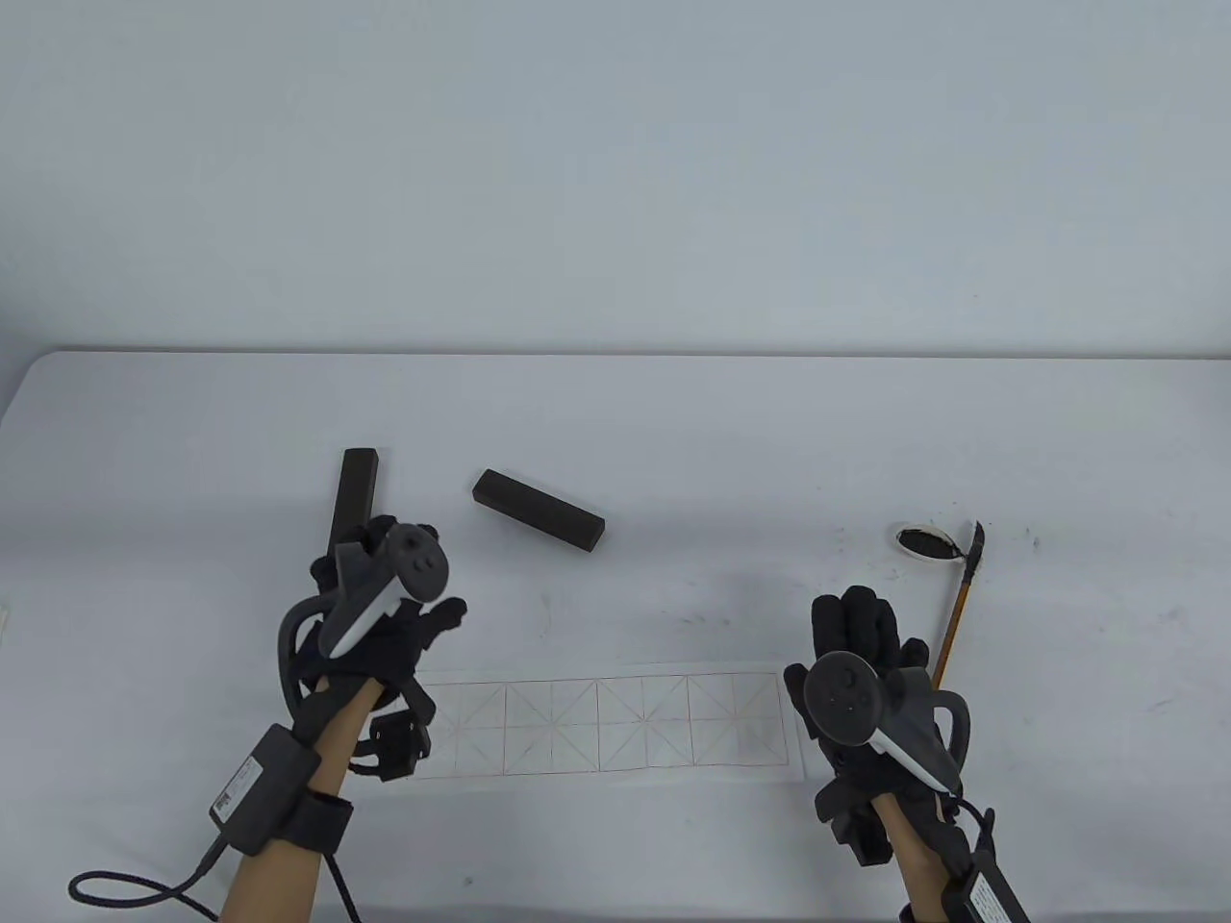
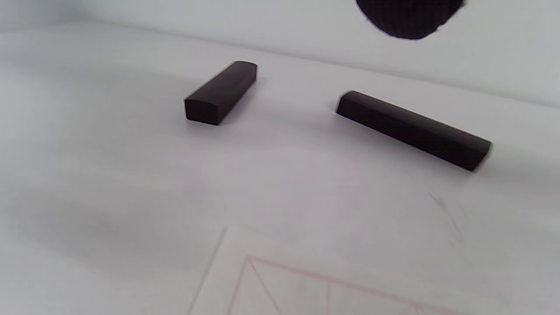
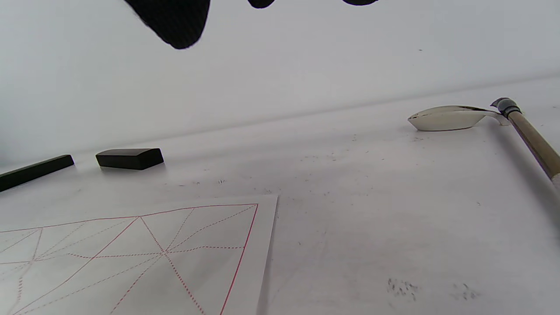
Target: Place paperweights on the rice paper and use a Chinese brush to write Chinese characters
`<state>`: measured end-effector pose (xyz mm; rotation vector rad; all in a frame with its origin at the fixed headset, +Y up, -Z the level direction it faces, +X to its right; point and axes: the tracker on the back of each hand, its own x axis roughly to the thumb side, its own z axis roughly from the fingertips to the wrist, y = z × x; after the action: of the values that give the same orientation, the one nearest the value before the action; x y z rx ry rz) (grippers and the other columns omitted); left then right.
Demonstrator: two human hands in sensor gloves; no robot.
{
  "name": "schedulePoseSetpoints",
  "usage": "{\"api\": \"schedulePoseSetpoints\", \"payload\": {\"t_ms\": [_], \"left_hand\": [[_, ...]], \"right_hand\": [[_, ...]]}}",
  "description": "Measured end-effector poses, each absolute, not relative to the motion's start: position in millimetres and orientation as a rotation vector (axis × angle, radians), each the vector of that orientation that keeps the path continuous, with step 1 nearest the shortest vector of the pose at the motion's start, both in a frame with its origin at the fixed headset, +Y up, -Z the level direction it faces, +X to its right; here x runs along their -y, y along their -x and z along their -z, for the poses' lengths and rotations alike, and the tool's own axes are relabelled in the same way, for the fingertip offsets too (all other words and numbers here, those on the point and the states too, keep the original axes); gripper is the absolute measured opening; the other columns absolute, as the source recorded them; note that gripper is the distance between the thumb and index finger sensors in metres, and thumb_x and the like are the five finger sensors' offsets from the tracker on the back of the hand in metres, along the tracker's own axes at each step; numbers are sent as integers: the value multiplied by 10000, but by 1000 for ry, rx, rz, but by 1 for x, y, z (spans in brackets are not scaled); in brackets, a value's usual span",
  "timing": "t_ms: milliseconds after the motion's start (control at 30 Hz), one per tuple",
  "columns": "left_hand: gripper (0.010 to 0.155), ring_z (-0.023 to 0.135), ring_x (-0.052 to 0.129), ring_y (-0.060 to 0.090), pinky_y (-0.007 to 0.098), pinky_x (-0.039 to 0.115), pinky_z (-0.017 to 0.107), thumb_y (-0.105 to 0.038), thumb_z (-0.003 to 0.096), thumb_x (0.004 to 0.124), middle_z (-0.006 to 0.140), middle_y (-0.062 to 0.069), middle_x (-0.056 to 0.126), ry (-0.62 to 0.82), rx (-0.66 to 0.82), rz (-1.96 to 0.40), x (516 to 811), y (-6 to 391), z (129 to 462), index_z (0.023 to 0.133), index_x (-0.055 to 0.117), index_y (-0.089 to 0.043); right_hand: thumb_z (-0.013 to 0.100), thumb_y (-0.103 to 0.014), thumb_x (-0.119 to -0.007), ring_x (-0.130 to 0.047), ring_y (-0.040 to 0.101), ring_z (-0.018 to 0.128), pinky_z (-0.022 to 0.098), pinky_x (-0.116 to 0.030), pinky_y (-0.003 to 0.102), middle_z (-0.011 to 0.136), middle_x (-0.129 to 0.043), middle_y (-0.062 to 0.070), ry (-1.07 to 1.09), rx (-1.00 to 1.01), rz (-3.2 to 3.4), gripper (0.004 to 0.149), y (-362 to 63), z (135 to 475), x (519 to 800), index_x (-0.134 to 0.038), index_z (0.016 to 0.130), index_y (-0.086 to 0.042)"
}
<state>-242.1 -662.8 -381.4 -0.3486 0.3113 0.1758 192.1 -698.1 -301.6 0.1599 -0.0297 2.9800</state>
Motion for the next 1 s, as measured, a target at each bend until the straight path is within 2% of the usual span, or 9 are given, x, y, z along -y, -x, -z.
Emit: {"api": "schedulePoseSetpoints", "payload": {"t_ms": [167,467,733,800,900,1000], "left_hand": [[843,1190,-79,281,523,-35,858,-578,500,567,1242,-49,-95,355,-482,-281,667,286,409,1147,38,-468],[834,1243,214,249,508,145,931,-598,500,566,1308,-64,102,429,-682,-306,702,317,461,1165,75,-487],[830,1165,447,243,475,318,939,-620,492,570,1305,-34,300,518,-753,-304,735,313,493,1206,184,-445],[872,1128,483,253,459,369,933,-637,487,566,1291,-36,326,516,-779,-241,741,306,498,1198,107,-427],[850,1063,603,173,411,473,909,-644,498,553,1254,-71,422,483,-820,-98,742,299,503,1206,136,-425],[788,1020,650,140,383,516,894,-612,542,549,1218,-93,471,467,-847,-50,743,295,505,1211,181,-418]], "right_hand": [[587,-358,-628,-228,535,1032,635,-309,780,1107,-108,322,-184,68,-2979,737,-189,298,694,-227,1102,-16],[586,-359,-629,-232,535,1031,636,-311,780,1108,-113,325,-206,75,-2997,735,-184,297,694,-232,1102,-18],[586,-358,-628,-232,538,1030,633,-311,781,1108,-115,326,-166,61,-2995,735,-188,300,695,-236,1102,-11],[586,-358,-628,-232,539,1029,634,-312,781,1108,-116,326,-166,61,-2999,734,-188,300,695,-237,1102,-11],[586,-358,-628,-234,538,1030,634,-314,781,1107,-117,327,-164,59,-3004,735,-188,300,694,-237,1102,-10],[587,-358,-628,-234,538,1029,635,-314,780,1107,-115,327,-163,59,-3000,733,-189,300,694,-238,1102,-10]]}}
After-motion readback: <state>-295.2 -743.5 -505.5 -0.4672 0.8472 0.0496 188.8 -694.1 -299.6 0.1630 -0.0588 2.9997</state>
